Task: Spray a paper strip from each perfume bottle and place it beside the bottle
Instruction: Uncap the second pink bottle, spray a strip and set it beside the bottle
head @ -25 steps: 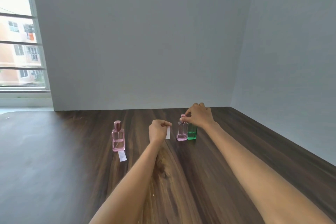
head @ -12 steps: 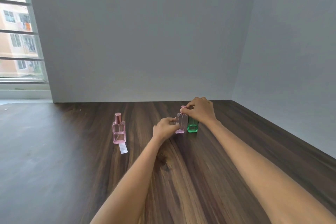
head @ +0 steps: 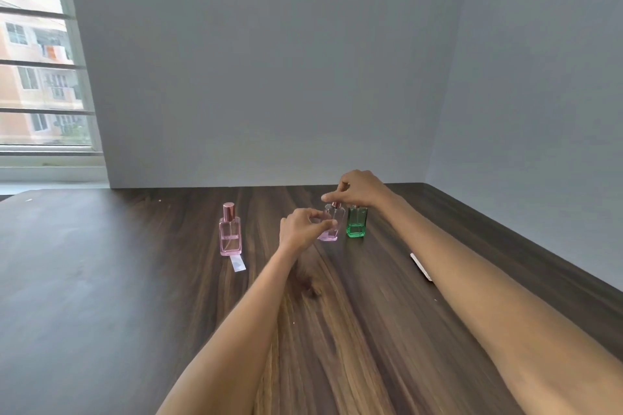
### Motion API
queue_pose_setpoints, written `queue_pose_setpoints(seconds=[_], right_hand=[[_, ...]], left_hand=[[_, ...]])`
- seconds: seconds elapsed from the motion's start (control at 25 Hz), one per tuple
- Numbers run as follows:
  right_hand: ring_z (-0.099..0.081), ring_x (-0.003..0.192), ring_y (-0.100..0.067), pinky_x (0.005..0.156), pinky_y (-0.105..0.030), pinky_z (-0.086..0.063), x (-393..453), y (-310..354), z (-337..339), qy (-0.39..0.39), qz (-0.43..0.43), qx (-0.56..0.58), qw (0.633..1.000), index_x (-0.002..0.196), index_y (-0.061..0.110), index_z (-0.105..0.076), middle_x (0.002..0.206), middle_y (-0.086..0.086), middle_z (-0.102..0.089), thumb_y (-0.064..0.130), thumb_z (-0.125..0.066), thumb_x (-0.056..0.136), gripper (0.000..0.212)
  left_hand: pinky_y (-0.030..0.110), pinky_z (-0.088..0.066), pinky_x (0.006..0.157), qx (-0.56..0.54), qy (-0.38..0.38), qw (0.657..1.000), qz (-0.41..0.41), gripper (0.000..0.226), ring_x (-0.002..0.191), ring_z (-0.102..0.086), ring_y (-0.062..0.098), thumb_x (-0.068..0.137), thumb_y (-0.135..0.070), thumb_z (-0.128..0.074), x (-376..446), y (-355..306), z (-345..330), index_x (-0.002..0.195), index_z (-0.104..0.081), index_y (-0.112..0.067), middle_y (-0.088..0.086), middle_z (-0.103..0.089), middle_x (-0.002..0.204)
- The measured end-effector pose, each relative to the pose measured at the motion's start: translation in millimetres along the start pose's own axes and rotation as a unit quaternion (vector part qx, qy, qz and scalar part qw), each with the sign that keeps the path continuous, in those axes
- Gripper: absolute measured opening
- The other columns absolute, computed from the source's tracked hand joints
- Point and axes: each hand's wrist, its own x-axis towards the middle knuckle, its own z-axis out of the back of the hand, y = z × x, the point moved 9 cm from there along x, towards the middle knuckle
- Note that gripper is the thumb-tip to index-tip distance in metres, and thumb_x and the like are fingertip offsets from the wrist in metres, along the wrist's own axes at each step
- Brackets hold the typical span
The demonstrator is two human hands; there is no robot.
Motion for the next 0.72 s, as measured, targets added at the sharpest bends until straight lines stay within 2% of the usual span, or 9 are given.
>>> queue_pose_setpoints(seconds=[0.08,0.16,0.32,0.4,0.48,0.52,0.64,0.72], right_hand=[[-0.057,0.06,-0.014,0.054,-0.023,-0.043,-2.9,3.1,-3.9,0.044,-0.01,0.019,0.999,0.075,0.004,-0.069,0.067,-0.002,-0.066,0.041,-0.073,0.076,0.037],[-0.06,0.053,-0.015,0.049,-0.019,-0.049,-6.2,4.5,-4.2,0.064,-0.022,0.072,0.995,0.071,0.009,-0.065,0.068,-0.006,-0.066,0.032,-0.075,0.077,0.026],[-0.064,0.06,-0.016,0.056,-0.022,-0.055,-14.7,6.8,0.5,0.113,-0.024,0.138,0.984,0.092,0.003,-0.067,0.078,-0.01,-0.068,0.016,-0.073,0.08,0.018],[-0.063,0.059,-0.015,0.058,-0.023,-0.055,-19.6,3.4,9.4,0.113,-0.025,0.201,0.973,0.091,0.004,-0.065,0.08,-0.009,-0.066,0.002,-0.069,0.081,0.01],[-0.06,0.066,-0.016,0.06,-0.022,-0.053,-25.4,-4.8,16.9,0.098,-0.025,0.241,0.965,0.087,0.008,-0.062,0.087,-0.011,-0.065,-0.001,-0.067,0.081,0.012],[-0.059,0.071,-0.016,0.06,-0.021,-0.05,-29.9,-10.4,18.5,0.091,-0.027,0.245,0.965,0.093,0.008,-0.062,0.094,-0.012,-0.063,0.002,-0.067,0.083,0.013],[-0.052,0.088,-0.009,0.065,-0.017,-0.042,-46.3,-32.1,7.2,0.081,-0.048,0.228,0.969,0.128,0.009,-0.052,0.113,-0.003,-0.054,0.008,-0.056,0.092,0.037],[-0.05,0.089,-0.008,0.068,-0.019,-0.041,-56.4,-52.4,-10.0,0.057,-0.071,0.231,0.969,0.129,0.007,-0.051,0.109,0.004,-0.053,0.002,-0.045,0.094,0.036]], left_hand=[[0.046,-0.04,0.104,-0.003,0.002,1.0,-0.003,0.036,0.106,-0.063,0.02,0.081,-0.048,-0.066,-3.2,-3.1,3.7,0.105,-0.074,-0.023,0.0,-0.074,0.109],[0.041,-0.043,0.102,-0.019,0.016,1.0,0.0,0.037,0.106,-0.064,0.02,0.081,-0.047,-0.067,-6.0,-4.7,5.9,0.107,-0.074,-0.022,0.001,-0.074,0.107],[0.039,-0.046,0.1,-0.057,0.055,0.997,0.016,0.035,0.108,-0.064,0.021,0.079,-0.043,-0.071,-8.9,0.8,5.3,0.104,-0.075,-0.019,0.002,-0.074,0.103],[0.042,-0.046,0.102,-0.066,0.077,0.994,0.027,0.036,0.106,-0.064,0.024,0.075,-0.044,-0.074,-13.2,8.9,1.0,0.099,-0.076,-0.018,0.001,-0.072,0.095],[0.046,-0.047,0.101,-0.083,0.072,0.993,0.03,0.041,0.102,-0.067,0.025,0.065,-0.051,-0.075,-13.9,20.0,-1.0,0.092,-0.077,-0.02,0.001,-0.073,0.09],[0.046,-0.048,0.1,-0.096,0.064,0.993,0.031,0.039,0.1,-0.068,0.025,0.063,-0.052,-0.075,-13.6,23.9,-0.7,0.088,-0.078,-0.022,0.001,-0.075,0.089],[0.046,-0.049,0.1,-0.115,0.051,0.992,0.033,0.026,0.099,-0.068,0.023,0.07,-0.046,-0.076,-12.8,24.6,0.7,0.084,-0.077,-0.024,0.002,-0.076,0.092],[0.045,-0.047,0.102,-0.119,0.054,0.991,0.032,0.028,0.103,-0.067,0.022,0.076,-0.04,-0.076,-14.1,19.6,-1.0,0.092,-0.077,-0.017,0.004,-0.076,0.099]])
